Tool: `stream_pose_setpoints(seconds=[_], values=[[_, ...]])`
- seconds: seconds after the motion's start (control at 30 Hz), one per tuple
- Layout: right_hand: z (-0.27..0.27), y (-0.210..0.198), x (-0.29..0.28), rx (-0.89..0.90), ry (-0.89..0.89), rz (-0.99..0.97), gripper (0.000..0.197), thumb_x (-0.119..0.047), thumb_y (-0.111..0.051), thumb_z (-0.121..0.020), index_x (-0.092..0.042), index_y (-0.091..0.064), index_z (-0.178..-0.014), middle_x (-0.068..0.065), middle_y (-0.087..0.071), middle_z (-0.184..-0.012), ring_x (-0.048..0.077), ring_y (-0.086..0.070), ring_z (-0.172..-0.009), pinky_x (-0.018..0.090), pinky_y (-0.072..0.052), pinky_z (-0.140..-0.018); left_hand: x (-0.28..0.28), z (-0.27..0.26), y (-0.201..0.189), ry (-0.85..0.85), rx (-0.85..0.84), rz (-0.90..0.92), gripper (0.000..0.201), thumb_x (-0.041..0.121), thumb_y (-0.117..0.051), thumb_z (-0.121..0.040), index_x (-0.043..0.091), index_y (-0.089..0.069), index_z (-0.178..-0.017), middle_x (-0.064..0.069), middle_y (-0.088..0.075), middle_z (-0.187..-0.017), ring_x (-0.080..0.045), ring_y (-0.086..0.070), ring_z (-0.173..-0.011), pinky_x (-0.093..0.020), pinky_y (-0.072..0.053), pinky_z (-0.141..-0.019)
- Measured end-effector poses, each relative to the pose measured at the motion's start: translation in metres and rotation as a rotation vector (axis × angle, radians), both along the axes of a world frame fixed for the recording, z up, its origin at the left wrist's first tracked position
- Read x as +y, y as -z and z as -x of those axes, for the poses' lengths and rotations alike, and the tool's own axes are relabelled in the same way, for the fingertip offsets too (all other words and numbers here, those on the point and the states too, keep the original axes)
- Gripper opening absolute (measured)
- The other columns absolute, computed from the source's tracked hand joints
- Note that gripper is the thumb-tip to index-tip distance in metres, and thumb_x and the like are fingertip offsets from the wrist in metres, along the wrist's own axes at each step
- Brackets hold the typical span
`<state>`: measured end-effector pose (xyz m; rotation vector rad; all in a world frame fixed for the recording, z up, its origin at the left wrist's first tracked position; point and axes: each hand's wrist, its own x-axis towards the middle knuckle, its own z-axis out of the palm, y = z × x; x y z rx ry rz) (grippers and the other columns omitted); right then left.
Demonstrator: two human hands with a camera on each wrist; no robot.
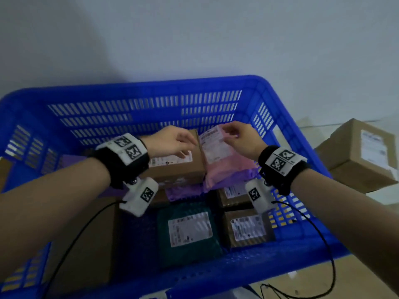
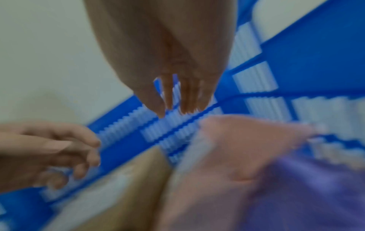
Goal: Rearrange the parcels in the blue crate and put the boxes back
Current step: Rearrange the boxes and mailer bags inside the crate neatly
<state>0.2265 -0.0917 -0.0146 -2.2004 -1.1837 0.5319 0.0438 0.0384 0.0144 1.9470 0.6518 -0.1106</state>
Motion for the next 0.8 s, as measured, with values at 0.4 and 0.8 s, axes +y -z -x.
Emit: stream_pose_setpoints(seconds=[0.4, 0.8], values=[[-0.024, 0.022, -0.014, -0.011, 0.290, 0.285, 0.012, -0.009, -0.058, -0.083, -0.004, -0.068, -0.080, 0.015, -0.062, -0.081, 0.025, -0.059, -0.079, 0.027, -0.039, -0.065, -0.013, -0.052, 0.026, 0.239, 0.090, -0.524, 0.041, 0.013, -0.049, -0.096, 0.015, -0.049, -0.137, -0.009, -0.035, -0.150, -0.024, -0.039, -0.135, -0.025, -0.033, -0.104], [-0.031, -0.085, -0.002, 0.041, -0.171, -0.055, 0.008, -0.003, -0.066, -0.084, -0.010, -0.061, -0.084, 0.002, -0.065, -0.068, -0.007, -0.053, -0.050, 0.008, -0.044, -0.056, 0.040, -0.048, -0.013, -0.132, -0.150, -0.202, 0.067, 0.016, -0.074, -0.079, 0.008, -0.044, -0.139, -0.004, -0.049, -0.142, -0.018, -0.047, -0.131, -0.030, -0.037, -0.108]])
